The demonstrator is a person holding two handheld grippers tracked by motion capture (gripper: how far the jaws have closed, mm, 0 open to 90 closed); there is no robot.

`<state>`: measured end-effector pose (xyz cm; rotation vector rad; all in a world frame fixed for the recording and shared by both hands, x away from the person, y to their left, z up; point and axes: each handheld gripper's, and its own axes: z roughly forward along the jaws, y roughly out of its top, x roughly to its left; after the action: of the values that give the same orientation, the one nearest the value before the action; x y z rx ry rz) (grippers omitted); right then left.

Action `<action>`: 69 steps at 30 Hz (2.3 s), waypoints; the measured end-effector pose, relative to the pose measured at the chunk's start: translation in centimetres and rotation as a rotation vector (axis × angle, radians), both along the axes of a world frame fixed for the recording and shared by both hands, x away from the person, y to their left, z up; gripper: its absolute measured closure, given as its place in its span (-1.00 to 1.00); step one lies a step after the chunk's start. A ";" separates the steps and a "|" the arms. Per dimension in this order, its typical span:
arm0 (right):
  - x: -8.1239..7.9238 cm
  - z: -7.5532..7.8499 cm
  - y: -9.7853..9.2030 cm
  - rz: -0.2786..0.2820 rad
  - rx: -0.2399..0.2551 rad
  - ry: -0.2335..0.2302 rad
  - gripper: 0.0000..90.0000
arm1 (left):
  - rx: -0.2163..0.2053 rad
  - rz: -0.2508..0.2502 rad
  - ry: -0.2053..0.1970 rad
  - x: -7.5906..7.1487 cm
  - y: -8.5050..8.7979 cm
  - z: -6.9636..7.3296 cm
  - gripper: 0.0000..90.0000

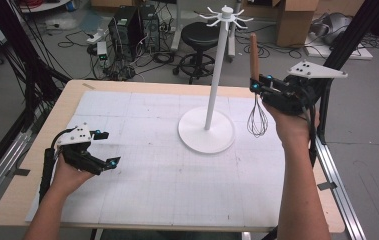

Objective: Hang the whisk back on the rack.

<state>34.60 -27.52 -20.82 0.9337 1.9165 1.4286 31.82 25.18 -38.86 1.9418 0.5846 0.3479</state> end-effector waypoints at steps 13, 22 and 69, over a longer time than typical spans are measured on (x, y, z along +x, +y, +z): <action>2.2 1.8 -0.2 -0.053 0.013 0.004 0.58 | 0.002 0.008 0.001 0.0 0.0 0.0 -0.96; 3.5 2.2 -0.1 -0.087 0.023 0.012 0.58 | 0.002 0.006 0.006 0.1 0.1 -0.1 -0.96; 4.0 1.2 2.4 -0.061 -0.048 -0.003 0.56 | 0.005 0.005 0.007 0.0 -0.1 -0.1 -0.96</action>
<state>38.58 -25.13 -19.59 0.9591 1.8955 1.3428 31.87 25.13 -38.99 1.9475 0.5935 0.3459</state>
